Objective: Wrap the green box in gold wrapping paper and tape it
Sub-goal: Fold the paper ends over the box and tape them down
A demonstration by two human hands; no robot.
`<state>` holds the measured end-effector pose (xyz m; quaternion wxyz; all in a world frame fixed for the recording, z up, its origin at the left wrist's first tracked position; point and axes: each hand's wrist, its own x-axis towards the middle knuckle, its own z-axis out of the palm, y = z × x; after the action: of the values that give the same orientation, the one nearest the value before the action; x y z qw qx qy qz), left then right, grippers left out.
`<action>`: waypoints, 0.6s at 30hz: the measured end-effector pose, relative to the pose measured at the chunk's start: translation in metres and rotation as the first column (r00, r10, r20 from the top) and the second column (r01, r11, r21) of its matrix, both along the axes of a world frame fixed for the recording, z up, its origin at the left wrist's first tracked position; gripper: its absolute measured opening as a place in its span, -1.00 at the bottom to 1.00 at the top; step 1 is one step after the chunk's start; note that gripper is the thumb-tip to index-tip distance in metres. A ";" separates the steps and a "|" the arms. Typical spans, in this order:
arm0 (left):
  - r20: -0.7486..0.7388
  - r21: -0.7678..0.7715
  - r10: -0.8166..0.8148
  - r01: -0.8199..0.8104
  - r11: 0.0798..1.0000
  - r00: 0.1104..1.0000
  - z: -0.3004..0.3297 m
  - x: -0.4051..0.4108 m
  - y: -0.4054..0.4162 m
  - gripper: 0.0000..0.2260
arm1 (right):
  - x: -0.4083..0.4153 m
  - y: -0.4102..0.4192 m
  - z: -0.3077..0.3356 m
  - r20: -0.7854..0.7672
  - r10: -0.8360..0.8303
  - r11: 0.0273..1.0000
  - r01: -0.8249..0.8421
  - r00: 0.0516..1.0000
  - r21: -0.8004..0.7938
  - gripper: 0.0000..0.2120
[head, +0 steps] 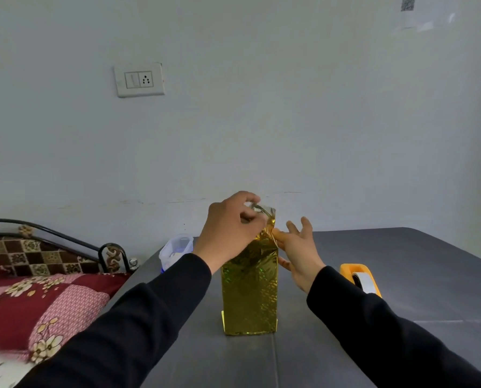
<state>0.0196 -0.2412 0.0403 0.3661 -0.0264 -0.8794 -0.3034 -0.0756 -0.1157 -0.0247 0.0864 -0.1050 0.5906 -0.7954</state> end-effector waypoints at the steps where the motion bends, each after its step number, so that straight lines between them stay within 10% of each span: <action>1: -0.057 0.029 -0.002 0.004 1.000 0.998 0.002 -0.002 -0.001 -0.75 | 0.000 -0.001 0.000 0.003 0.002 1.000 -0.002 1.000 -0.003 -0.16; 4: -0.079 0.013 -0.027 0.028 1.000 0.997 0.017 -0.017 -0.009 -0.71 | -0.001 -0.002 -0.001 0.010 -0.003 1.000 0.003 1.000 0.004 -0.18; 9: 0.428 -0.386 0.033 0.150 0.910 0.903 0.040 -0.066 -0.024 -0.58 | -0.001 -0.003 -0.004 0.014 -0.010 1.000 0.010 1.000 0.007 -0.18; 18: 0.482 -0.081 -0.171 0.237 0.968 0.860 0.072 -0.085 -0.034 -0.77 | -0.005 -0.001 -0.006 0.021 0.016 1.000 -0.016 1.000 0.019 -0.17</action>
<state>-0.0654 -0.2749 0.1124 0.1047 -0.0701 -0.9527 -0.2766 -0.0804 -0.1171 -0.0306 0.1002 -0.1005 0.5965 -0.7900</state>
